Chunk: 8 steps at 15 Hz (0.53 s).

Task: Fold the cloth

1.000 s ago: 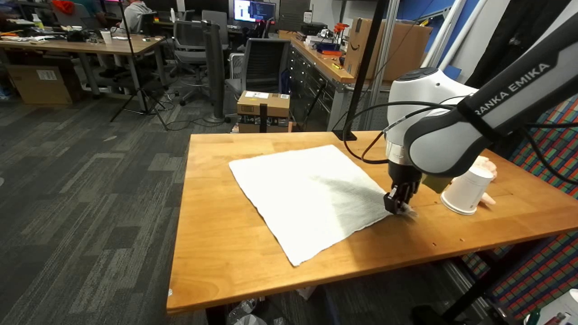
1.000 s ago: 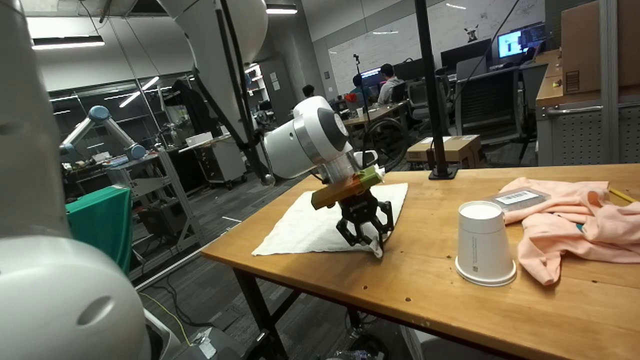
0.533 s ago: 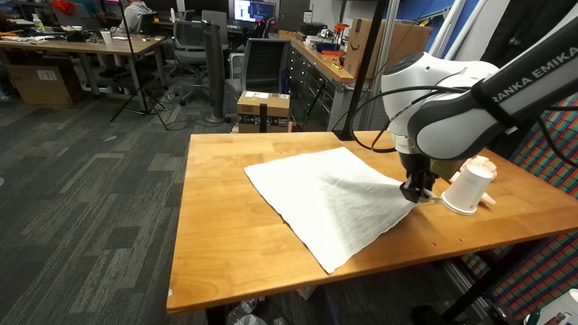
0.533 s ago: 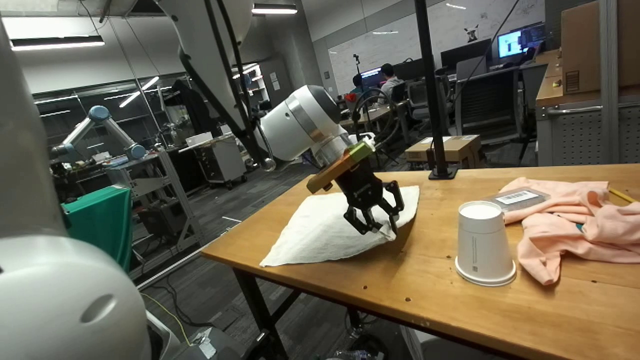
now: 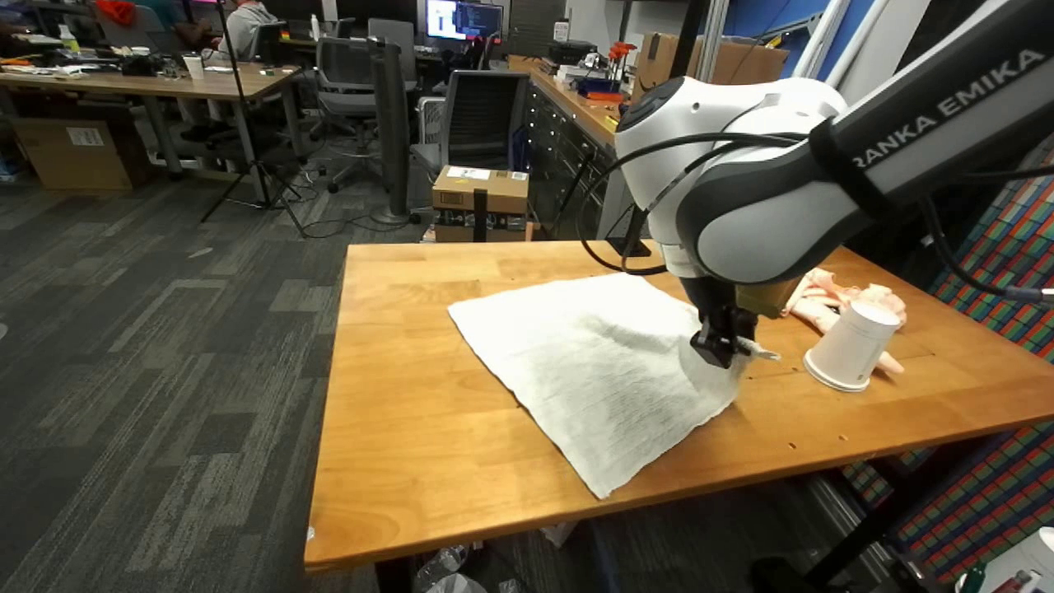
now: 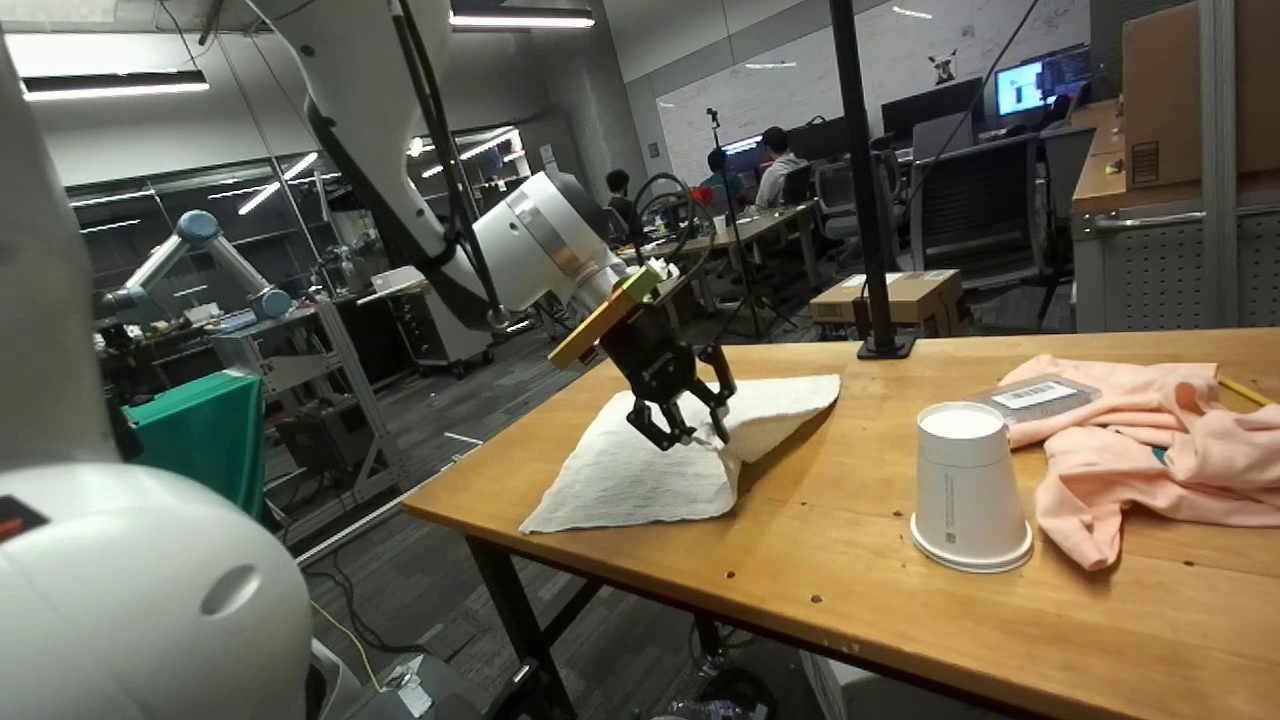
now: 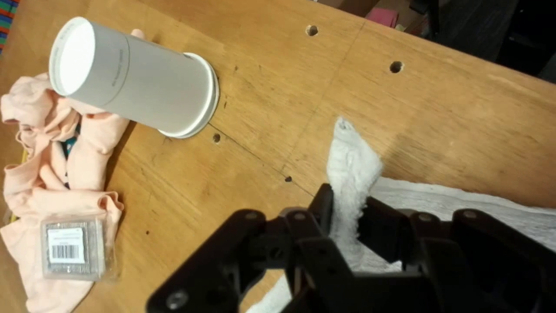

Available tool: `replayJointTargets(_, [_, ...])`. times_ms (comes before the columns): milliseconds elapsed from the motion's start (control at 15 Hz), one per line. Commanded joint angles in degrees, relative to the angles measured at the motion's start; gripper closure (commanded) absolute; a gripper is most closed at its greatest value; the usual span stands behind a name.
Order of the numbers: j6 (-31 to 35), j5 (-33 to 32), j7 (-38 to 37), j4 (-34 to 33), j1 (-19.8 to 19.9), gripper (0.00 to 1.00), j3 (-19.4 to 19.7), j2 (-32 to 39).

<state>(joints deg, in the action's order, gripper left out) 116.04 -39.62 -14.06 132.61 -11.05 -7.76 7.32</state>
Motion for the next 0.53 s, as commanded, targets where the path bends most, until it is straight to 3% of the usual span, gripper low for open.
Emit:
replayJointTargets(0, [-0.99,1.2,1.66,-3.56,-1.63,0.92,-2.19,2.51])
replayJointTargets(467, [4.28,1.89,4.93,-8.19,-2.56,0.92,-3.43,7.76])
